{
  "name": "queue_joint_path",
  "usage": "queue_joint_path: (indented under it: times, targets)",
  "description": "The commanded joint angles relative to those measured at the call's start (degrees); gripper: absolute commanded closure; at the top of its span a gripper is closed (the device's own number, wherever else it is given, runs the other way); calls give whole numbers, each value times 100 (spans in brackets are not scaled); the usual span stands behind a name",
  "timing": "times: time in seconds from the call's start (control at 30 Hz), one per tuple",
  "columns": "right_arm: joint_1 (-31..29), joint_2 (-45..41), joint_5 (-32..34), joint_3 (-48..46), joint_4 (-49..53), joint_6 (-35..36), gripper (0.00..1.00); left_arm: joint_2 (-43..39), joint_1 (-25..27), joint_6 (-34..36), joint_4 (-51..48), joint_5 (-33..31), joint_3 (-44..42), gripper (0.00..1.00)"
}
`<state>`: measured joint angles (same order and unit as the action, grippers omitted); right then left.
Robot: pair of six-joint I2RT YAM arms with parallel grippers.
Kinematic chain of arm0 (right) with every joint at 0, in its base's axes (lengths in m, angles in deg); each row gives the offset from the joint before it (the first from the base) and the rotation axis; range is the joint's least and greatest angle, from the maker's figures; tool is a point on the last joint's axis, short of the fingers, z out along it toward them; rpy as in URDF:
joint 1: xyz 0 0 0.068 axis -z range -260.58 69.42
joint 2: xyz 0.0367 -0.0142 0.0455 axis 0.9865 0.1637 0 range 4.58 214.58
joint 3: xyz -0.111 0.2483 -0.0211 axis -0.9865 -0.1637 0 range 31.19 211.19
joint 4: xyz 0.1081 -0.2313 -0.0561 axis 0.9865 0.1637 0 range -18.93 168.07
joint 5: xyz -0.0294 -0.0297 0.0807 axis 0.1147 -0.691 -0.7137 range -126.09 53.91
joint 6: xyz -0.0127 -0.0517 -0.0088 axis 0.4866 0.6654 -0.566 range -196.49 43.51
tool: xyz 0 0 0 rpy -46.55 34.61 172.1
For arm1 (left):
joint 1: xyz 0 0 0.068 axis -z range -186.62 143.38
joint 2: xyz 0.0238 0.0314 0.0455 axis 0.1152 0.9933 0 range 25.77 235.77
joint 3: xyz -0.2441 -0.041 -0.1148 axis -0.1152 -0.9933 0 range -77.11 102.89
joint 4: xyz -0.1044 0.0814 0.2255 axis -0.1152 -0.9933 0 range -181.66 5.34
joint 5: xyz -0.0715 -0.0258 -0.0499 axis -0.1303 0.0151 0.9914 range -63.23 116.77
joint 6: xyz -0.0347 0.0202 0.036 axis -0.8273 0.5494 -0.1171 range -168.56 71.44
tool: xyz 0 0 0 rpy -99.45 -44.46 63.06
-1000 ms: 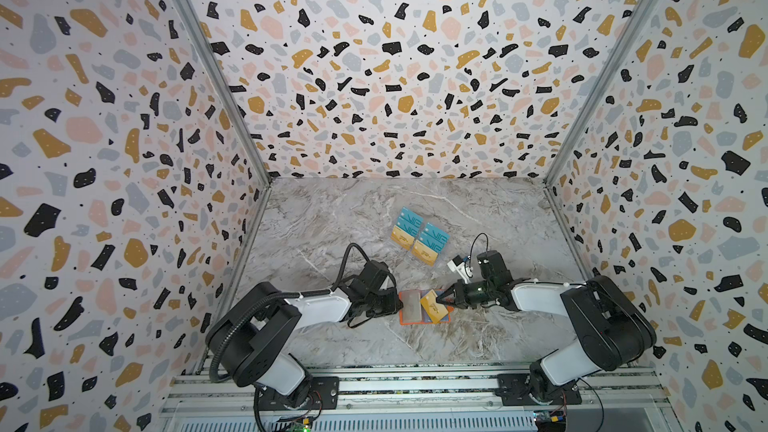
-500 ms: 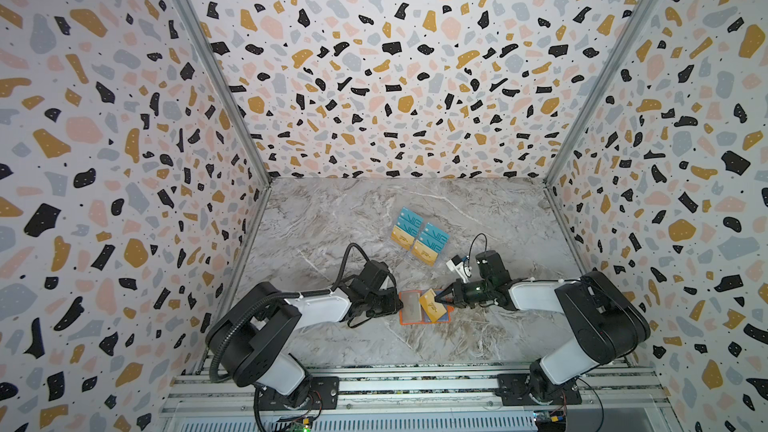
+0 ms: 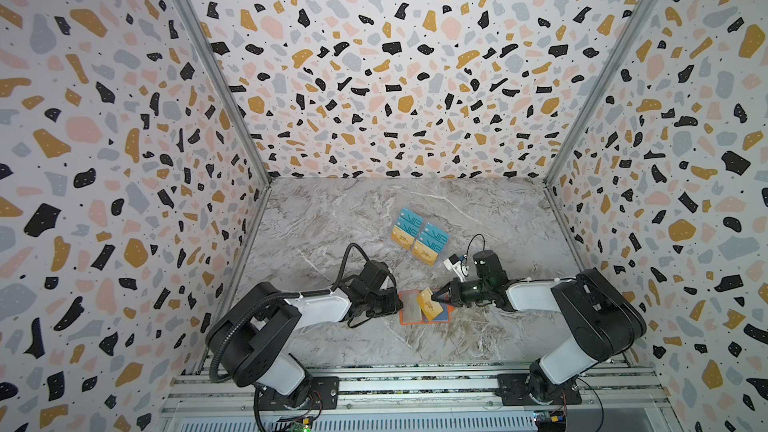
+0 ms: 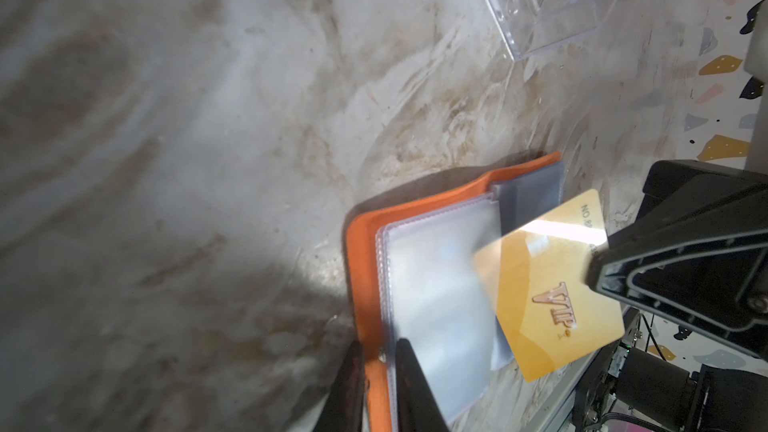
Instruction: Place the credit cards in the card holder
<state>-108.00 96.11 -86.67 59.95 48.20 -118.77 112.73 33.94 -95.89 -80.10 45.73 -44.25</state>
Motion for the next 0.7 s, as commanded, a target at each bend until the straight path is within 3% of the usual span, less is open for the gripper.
queue_joint_path:
  times: [0.0, 0.4, 0.67]
  targets:
    - [-133, 57, 160, -53, -429, -305, 100, 25, 4, -22, -400, -95, -196, 82]
    - [-337, 200, 587, -624, -1849, -1245, 100, 38, 4, -16, -412, -60, -183, 82]
    - [-361, 265, 864, -849, -2308, -1513, 100, 47, 4, -4, -401, -51, -175, 82]
